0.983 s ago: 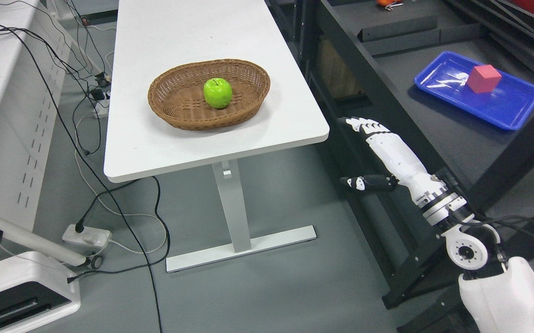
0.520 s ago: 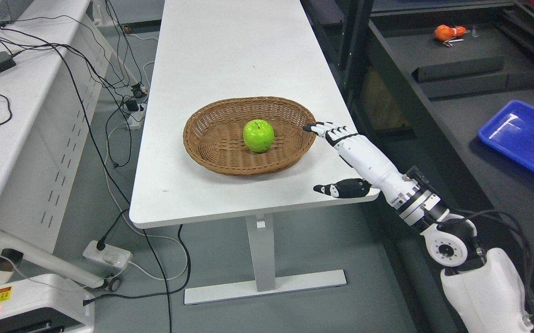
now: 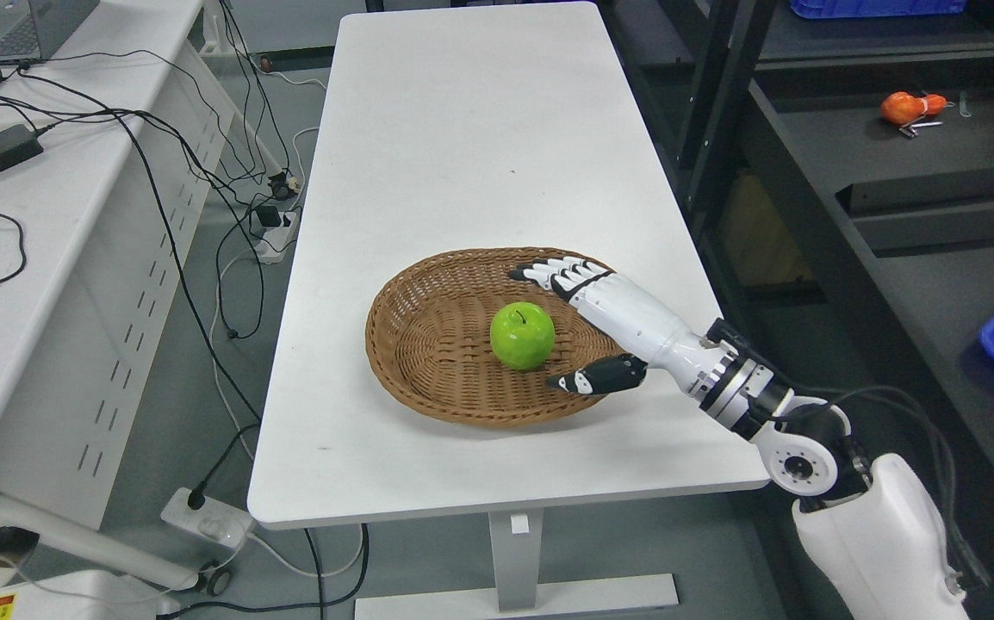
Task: Place green apple on left shelf middle layer
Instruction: 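Close the right hand around the green apple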
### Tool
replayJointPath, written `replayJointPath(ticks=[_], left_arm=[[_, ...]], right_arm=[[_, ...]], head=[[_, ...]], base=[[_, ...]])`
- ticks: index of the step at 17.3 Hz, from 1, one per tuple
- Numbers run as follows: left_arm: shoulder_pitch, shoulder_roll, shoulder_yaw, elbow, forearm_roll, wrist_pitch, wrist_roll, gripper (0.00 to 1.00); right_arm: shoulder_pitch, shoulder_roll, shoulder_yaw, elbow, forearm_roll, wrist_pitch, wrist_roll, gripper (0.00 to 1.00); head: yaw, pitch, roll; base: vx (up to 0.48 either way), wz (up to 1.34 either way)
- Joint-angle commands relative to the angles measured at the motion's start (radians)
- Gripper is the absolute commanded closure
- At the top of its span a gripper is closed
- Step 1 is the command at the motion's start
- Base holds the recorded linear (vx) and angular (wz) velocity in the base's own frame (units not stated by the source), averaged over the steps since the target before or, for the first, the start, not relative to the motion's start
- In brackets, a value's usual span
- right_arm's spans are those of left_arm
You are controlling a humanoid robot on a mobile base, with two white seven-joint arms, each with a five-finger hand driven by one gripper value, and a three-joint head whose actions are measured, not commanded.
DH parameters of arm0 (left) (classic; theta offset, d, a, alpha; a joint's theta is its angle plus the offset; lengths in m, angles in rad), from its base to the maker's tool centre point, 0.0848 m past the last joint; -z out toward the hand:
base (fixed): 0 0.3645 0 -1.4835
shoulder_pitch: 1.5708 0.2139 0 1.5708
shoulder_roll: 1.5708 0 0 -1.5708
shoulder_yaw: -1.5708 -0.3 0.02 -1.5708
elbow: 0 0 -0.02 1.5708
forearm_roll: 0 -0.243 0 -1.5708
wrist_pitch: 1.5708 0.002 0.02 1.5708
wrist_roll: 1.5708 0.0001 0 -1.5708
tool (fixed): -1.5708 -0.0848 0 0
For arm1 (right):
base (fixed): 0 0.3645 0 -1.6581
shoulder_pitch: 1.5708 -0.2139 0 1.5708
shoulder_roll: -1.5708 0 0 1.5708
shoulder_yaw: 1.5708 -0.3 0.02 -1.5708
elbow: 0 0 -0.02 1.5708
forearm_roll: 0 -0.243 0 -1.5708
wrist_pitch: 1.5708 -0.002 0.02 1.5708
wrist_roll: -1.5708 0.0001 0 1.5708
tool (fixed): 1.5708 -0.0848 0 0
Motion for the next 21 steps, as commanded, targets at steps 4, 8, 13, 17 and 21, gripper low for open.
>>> replayJointPath(ticks=[4, 8, 13, 17, 21], left_arm=[[-0.012, 0.018, 0.0, 0.0, 0.0, 0.0, 0.0, 0.0], [-0.012, 0.018, 0.0, 0.0, 0.0, 0.0, 0.0, 0.0], [-0.012, 0.018, 0.0, -0.001, 0.0, 0.0, 0.0, 0.0], [-0.012, 0.018, 0.0, -0.001, 0.0, 0.0, 0.0, 0.0], [-0.012, 0.018, 0.0, 0.0, 0.0, 0.0, 0.0, 0.0]], right_arm=[[-0.027, -0.069, 0.144, 0.018, 0.015, 0.006, 0.114, 0.01], [-0.028, -0.072, 0.162, 0.038, 0.084, 0.012, 0.116, 0.02], [-0.056, -0.067, 0.2, 0.078, 0.124, 0.078, 0.136, 0.03], [-0.085, -0.07, 0.207, 0.093, 0.125, 0.087, 0.136, 0.03], [-0.08, -0.075, 0.217, 0.093, 0.128, 0.078, 0.136, 0.05]], head=[[0.0, 0.0, 0.0], [0.0, 0.0, 0.0], [0.0, 0.0, 0.0], [0.0, 0.0, 0.0], [0.0, 0.0, 0.0]], base=[[0.179, 0.0], [0.089, 0.0], [0.038, 0.0], [0.022, 0.0], [0.006, 0.0]])
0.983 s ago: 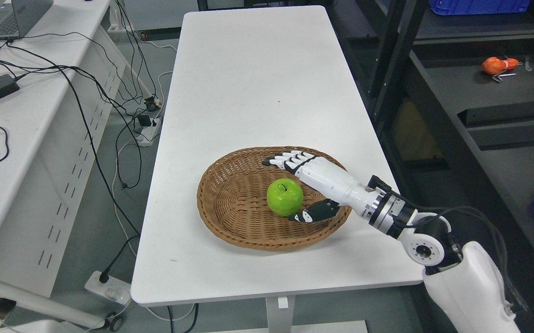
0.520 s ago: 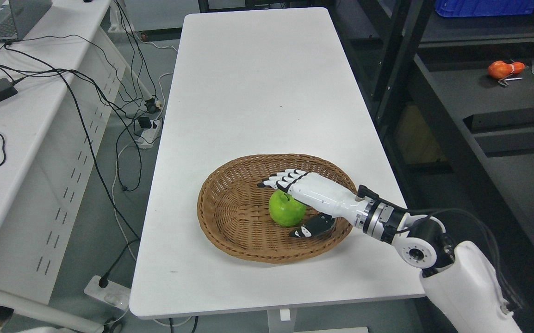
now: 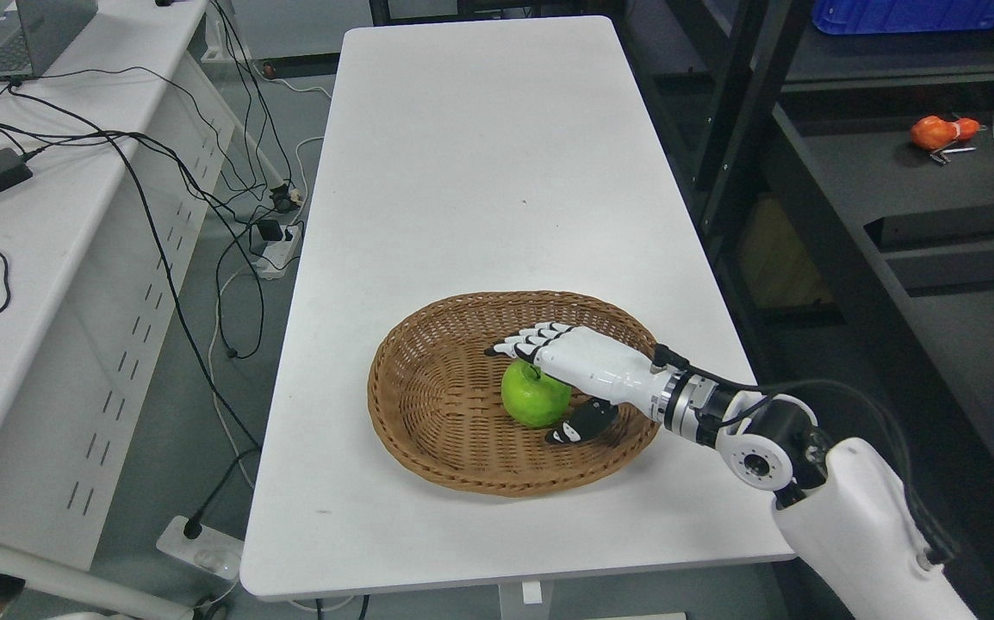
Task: Place green apple on left shelf middle layer
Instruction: 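Close the right hand around the green apple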
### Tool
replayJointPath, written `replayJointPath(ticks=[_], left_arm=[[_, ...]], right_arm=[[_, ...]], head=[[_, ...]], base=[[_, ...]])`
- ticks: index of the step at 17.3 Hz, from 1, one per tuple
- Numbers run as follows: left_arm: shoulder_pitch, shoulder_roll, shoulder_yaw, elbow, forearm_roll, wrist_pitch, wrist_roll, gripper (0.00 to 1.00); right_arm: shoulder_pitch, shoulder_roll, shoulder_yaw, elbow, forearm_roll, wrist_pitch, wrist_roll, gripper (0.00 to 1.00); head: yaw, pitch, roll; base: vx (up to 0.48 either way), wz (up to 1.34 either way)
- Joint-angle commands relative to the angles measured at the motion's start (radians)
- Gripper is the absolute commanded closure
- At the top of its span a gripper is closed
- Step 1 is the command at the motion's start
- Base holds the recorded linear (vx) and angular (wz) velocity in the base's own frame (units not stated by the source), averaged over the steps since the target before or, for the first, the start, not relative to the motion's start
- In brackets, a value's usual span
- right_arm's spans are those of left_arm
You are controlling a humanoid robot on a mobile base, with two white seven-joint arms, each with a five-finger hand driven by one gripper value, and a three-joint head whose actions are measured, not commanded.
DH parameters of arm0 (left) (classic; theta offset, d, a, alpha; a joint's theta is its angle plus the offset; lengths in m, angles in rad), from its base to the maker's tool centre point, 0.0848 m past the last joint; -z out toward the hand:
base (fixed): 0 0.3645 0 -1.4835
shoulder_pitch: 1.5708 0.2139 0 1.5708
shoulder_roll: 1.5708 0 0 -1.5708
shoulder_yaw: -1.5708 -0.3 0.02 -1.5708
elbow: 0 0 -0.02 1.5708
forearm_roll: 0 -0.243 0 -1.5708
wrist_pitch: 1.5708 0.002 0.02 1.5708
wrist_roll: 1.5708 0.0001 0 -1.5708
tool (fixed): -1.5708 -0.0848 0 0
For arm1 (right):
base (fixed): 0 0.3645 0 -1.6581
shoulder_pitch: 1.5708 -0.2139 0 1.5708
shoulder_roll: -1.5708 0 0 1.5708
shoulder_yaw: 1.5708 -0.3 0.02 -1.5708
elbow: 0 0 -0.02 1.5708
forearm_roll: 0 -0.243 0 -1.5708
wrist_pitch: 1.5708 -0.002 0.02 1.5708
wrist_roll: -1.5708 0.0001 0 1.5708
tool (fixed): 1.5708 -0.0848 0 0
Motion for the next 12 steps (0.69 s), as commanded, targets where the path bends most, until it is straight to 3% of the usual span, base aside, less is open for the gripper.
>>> replayJointPath(ticks=[1, 3, 6, 10, 12], left_arm=[[-0.012, 0.017, 0.0, 0.001, 0.0, 0.0, 0.0, 0.0], [-0.012, 0.017, 0.0, 0.001, 0.0, 0.0, 0.0, 0.0], [-0.012, 0.017, 0.0, -0.001, 0.0, 0.0, 0.0, 0.0], [-0.012, 0.017, 0.0, -0.001, 0.0, 0.0, 0.0, 0.0], [-0.012, 0.017, 0.0, 0.001, 0.0, 0.0, 0.0, 0.0]], right_arm=[[-0.01, -0.014, 0.051, 0.03, 0.012, -0.007, 0.001, 0.06], [-0.01, -0.014, 0.051, 0.03, 0.012, -0.008, -0.001, 0.17], [-0.007, -0.012, 0.05, 0.036, 0.008, -0.025, -0.001, 0.42], [-0.007, -0.006, -0.005, 0.036, 0.006, -0.045, -0.022, 0.91], [-0.004, -0.009, -0.056, 0.031, -0.001, -0.043, -0.057, 0.99]], head=[[0.0, 0.0, 0.0], [0.0, 0.0, 0.0], [0.0, 0.0, 0.0], [0.0, 0.0, 0.0], [0.0, 0.0, 0.0]], base=[[0.0, 0.0], [0.0, 0.0], [0.0, 0.0], [0.0, 0.0], [0.0, 0.0]])
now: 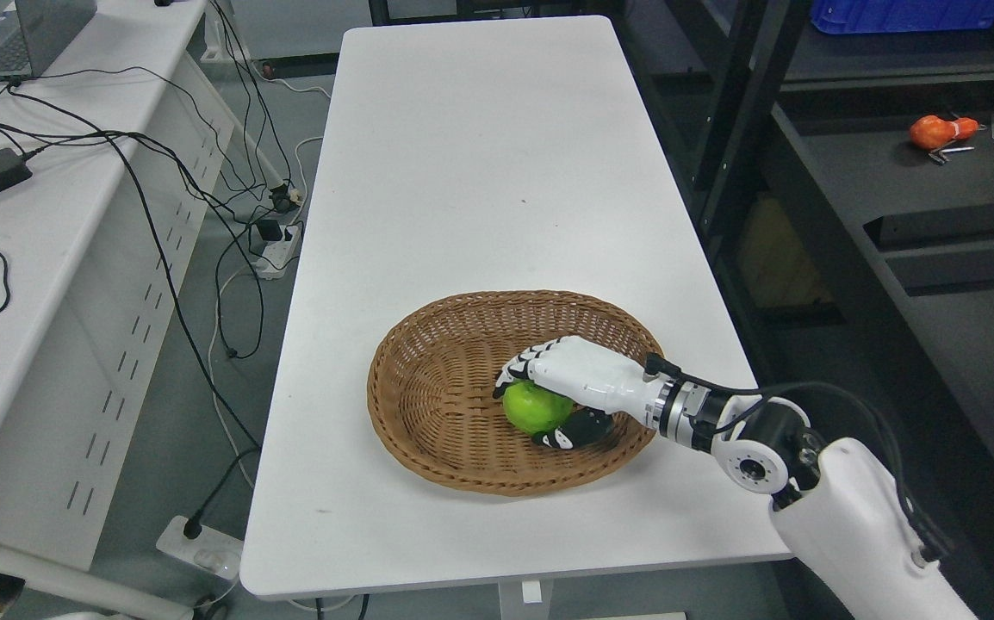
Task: Place green apple on left shelf middle layer
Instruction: 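Lift the green apple out of the basket with the right hand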
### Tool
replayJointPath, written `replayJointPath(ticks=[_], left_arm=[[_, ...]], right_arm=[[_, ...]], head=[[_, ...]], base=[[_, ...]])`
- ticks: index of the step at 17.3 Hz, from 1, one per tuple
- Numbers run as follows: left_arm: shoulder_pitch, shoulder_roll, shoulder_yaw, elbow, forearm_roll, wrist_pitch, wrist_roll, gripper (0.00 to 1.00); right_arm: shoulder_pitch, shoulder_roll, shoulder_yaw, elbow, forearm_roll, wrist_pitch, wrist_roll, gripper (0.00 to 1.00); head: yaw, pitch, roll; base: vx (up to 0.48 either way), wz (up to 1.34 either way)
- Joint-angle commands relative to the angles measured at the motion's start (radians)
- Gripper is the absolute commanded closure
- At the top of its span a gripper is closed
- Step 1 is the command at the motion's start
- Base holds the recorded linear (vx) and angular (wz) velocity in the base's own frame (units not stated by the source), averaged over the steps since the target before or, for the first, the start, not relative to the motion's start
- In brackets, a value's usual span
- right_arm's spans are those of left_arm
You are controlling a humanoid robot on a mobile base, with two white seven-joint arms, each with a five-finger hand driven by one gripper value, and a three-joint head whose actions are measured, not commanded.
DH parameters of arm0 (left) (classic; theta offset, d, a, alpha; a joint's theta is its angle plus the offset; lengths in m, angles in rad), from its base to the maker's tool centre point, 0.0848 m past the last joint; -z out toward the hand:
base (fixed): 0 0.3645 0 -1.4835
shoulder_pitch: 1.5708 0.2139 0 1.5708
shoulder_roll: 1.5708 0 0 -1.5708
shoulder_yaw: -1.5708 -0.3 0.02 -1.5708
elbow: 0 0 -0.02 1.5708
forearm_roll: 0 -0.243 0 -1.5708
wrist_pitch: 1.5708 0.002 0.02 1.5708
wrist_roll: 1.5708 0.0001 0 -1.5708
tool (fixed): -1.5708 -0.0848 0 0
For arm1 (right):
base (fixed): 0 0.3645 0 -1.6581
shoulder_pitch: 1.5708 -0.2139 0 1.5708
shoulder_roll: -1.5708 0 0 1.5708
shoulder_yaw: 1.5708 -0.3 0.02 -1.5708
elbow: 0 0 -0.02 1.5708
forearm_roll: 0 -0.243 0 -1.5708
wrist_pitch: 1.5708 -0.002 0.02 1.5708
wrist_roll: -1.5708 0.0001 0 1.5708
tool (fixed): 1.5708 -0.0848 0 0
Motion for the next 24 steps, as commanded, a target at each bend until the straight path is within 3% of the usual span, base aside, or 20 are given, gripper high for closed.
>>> replayJointPath(ticks=[1, 4, 8, 13, 24], left_arm=[[-0.012, 0.017, 0.0, -0.001, 0.0, 0.0, 0.0, 0.0], [-0.012, 0.017, 0.0, 0.001, 0.0, 0.0, 0.0, 0.0], [-0.012, 0.017, 0.0, -0.001, 0.0, 0.0, 0.0, 0.0], [-0.012, 0.017, 0.0, 0.001, 0.0, 0.0, 0.0, 0.0], [-0.012, 0.017, 0.0, -0.001, 0.0, 0.0, 0.0, 0.0]], right_arm=[[0.006, -0.003, -0.102, 0.006, -0.008, 0.003, -0.072, 1.0], [0.026, 0.006, -0.218, -0.011, -0.012, 0.073, -0.24, 1.0], [0.053, 0.026, -0.306, -0.037, -0.014, 0.334, -0.587, 1.0], [0.118, 0.087, -0.346, -0.086, -0.02, 0.345, -0.609, 1.0], [0.179, 0.087, -0.347, -0.088, -0.02, 0.318, -0.604, 1.0]], head=[[0.0, 0.0, 0.0], [0.0, 0.0, 0.0], [0.0, 0.0, 0.0], [0.0, 0.0, 0.0], [0.0, 0.0, 0.0]], base=[[0.0, 0.0], [0.0, 0.0], [0.0, 0.0], [0.0, 0.0], [-0.156, -0.03]])
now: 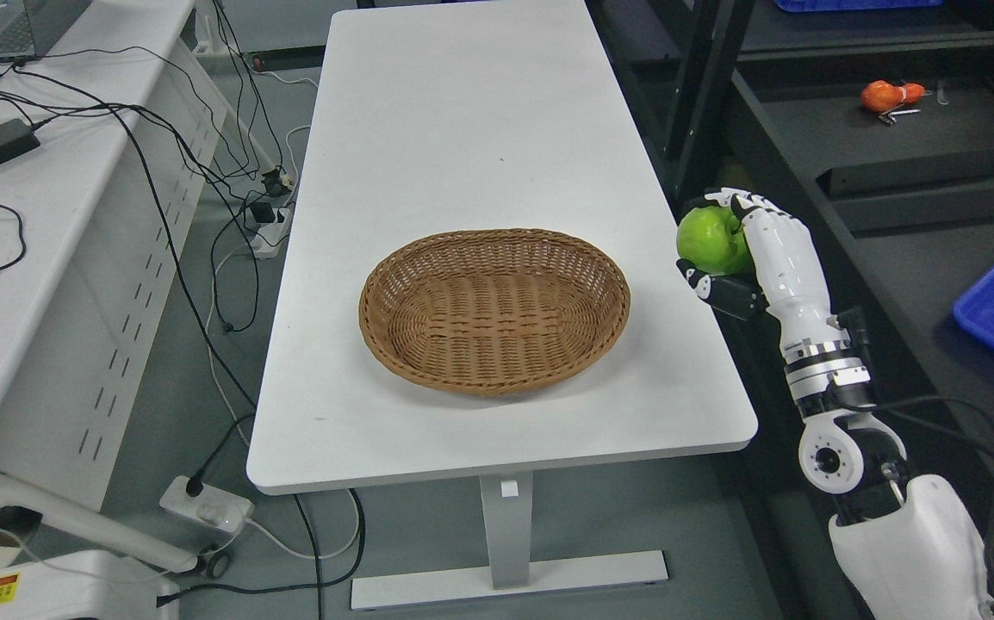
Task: Place green apple on left shelf middle layer
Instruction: 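Lift the green apple out of the basket with the right hand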
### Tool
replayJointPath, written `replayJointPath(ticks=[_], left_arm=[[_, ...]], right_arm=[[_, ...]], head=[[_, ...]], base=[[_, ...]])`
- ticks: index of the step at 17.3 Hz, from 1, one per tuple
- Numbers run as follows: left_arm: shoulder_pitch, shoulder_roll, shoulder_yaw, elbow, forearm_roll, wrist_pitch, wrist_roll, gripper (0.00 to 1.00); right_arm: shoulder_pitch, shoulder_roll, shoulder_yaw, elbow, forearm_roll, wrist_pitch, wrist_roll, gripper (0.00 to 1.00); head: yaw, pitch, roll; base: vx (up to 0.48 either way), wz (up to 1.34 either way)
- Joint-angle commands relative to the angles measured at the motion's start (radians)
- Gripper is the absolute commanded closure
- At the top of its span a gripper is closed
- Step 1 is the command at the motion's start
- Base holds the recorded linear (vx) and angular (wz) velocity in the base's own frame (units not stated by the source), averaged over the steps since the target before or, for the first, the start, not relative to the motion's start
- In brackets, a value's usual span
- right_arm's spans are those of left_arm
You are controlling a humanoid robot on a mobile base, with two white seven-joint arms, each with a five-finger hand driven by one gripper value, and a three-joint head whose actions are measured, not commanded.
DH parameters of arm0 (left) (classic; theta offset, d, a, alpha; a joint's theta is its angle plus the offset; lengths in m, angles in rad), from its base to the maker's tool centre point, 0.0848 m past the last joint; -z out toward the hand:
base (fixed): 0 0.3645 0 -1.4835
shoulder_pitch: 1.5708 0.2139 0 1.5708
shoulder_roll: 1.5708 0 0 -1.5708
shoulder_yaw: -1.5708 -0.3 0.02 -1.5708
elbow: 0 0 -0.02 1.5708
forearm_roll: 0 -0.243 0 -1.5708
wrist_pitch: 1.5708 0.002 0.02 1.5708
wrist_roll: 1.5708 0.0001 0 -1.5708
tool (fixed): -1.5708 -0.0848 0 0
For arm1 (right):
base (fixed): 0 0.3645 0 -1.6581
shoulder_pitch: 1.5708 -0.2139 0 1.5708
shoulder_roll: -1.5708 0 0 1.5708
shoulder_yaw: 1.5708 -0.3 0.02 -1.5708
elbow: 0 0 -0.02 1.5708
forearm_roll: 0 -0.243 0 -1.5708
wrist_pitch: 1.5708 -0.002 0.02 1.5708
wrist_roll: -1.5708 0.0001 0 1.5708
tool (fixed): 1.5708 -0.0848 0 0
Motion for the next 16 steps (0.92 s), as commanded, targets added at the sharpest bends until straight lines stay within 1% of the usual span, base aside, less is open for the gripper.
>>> replayJointPath(ticks=[1, 8, 16], left_arm=[[-0.012, 0.017, 0.0, 0.0, 0.0, 0.0, 0.0, 0.0], [-0.012, 0.017, 0.0, 0.0, 0.0, 0.0, 0.0, 0.0], [-0.012, 0.017, 0.0, 0.0, 0.0, 0.0, 0.0, 0.0]], right_arm=[[0.026, 0.02, -0.02, -0.017, -0.001, -0.009, -0.002, 1.0], [0.059, 0.02, -0.018, -0.017, -0.001, -0.046, 0.0, 1.0], [0.079, 0.022, -0.017, -0.017, -0.001, -0.064, 0.001, 0.99]], head=[[0.0, 0.0, 0.0], [0.0, 0.0, 0.0], [0.0, 0.0, 0.0]], base=[[-0.307, 0.0], [-0.319, 0.03], [-0.399, -0.14]])
